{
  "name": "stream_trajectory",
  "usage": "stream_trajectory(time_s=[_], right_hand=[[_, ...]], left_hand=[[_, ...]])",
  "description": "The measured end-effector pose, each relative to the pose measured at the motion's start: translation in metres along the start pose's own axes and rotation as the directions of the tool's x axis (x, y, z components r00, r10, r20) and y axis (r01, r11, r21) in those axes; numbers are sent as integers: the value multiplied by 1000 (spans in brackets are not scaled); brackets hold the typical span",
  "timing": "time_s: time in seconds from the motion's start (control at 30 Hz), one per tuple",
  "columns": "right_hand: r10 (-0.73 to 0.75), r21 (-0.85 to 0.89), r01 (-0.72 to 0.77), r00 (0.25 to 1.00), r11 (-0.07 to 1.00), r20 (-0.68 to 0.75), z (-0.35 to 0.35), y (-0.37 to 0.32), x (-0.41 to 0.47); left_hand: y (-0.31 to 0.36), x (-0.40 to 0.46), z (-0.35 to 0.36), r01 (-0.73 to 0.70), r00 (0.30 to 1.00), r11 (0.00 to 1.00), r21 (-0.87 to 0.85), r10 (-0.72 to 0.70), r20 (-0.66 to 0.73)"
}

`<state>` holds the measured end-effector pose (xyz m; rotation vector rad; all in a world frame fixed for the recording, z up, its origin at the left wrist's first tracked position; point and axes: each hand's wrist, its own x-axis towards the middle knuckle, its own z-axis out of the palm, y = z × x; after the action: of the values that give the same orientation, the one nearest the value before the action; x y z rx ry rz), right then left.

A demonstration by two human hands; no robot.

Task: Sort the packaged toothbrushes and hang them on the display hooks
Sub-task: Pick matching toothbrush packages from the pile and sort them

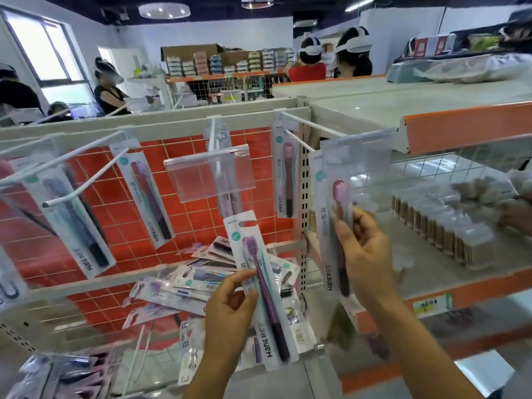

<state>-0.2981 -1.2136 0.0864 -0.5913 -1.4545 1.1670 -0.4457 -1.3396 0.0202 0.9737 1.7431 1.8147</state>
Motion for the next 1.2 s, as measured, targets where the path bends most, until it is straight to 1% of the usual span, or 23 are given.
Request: stream_trajectory(time_s=[0.17, 0.27, 0.4, 0.47, 0.53, 0.63, 0.77, 0.83, 1.03, 1.13, 1.2], right_hand=[[11, -65, -9, 1000, 998, 30, 2, 9, 11], [49, -79, -47, 998, 996, 24, 9, 15, 24], [101, -78, -96, 993, 992, 54, 24, 28, 53], [147, -93, -143, 988, 985, 37, 35, 39, 73], [186, -131, -180, 982, 975, 30, 44, 52, 94], [185, -198, -177, 983, 964, 19, 56, 66, 120], [232, -231, -235, 972, 944, -42, 68, 73, 143], [245, -272, -252, 968, 929, -62, 69, 76, 146], [248, -324, -239, 969, 915, -13, 66, 87, 135], [268, -329, -274, 961, 904, -63, 56, 101, 121], [282, -349, -316, 948, 882, -146, 51, 107, 110]], left_hand=[[-5, -1, 4, 13, 1000, 1000, -4, -13, -24], [-6, -1, 5, 10, 999, 1000, 15, -10, -36], [-4, -2, 5, 12, 999, 1000, 13, -11, -53], [-6, 0, 5, 27, 998, 999, 19, -26, -62], [-8, 2, 3, 15, 997, 999, 47, -11, -70], [-9, 3, 0, 10, 996, 998, 69, -4, -92], [-5, 1, -1, 34, 994, 998, 60, -27, -107], [-6, 0, -2, 42, 993, 998, 50, -36, -115], [-7, -1, -5, 33, 993, 998, 48, -28, -114], [-2, -2, -5, 12, 994, 998, 62, -5, -108], [-1, -1, -5, -12, 994, 998, 65, 19, -106]])
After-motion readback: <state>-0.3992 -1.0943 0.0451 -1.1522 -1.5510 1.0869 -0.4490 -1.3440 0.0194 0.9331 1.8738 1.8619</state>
